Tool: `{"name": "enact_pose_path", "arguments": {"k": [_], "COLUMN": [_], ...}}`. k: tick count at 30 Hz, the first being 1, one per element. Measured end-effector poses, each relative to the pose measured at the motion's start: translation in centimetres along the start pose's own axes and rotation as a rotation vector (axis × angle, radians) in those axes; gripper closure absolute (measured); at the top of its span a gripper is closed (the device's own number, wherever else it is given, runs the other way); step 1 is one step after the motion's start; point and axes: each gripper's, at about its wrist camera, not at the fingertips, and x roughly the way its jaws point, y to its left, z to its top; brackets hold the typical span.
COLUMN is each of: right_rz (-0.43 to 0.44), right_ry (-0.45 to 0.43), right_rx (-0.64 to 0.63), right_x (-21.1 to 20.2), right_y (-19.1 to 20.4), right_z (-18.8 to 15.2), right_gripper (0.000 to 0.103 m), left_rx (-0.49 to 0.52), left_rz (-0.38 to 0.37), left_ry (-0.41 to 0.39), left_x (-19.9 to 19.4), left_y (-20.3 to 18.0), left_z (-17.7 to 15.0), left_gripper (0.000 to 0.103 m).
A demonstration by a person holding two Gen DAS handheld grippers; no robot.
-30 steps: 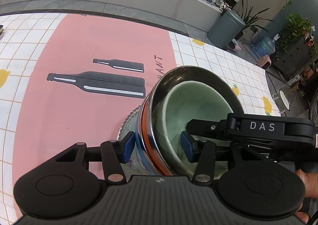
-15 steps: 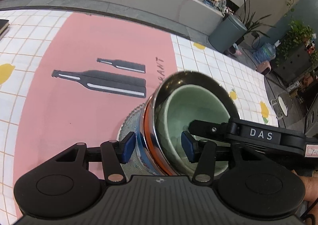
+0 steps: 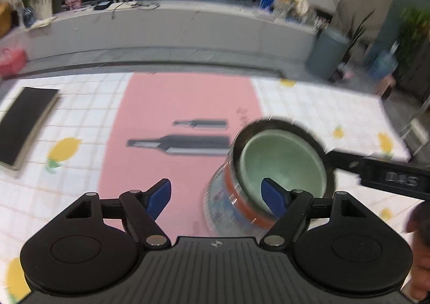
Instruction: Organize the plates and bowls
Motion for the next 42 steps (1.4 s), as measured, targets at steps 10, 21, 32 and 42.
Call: {"name": "enact_pose_path", "arguments": {"k": [10, 21, 32, 42], "right_rz": [-0.026, -0.006, 0.003, 0.008], "right_ry": [-0.012, -0.008, 0.014, 0.018], "right_rx": [-0.022, -0.046, -0.034, -0.033], "right_x": [-3.2, -2.8, -2.5, -2.4], "right_y": [0.7, 2.7, 2.7, 2.7], "right_z": [-3.7, -4.2, -4.4, -4.7], "right_gripper": [0.020, 0.018, 0.018, 0.018], "left_rx": [0.029, 0.001, -0.001, -0.010], "left_rz": [0.033, 0.058, 0.066, 0.063], "left_ry": [0.001, -0.009, -0.007, -0.012], "left_x": [-2.6, -2.1, -2.1, -2.2], "left_y": [-0.7, -0.2, -0.3, -0.1], "left_z": [-3.7, -3.8, -4.0, -4.0], "left_gripper": [0.014, 0.015, 0.016, 0.018]}}
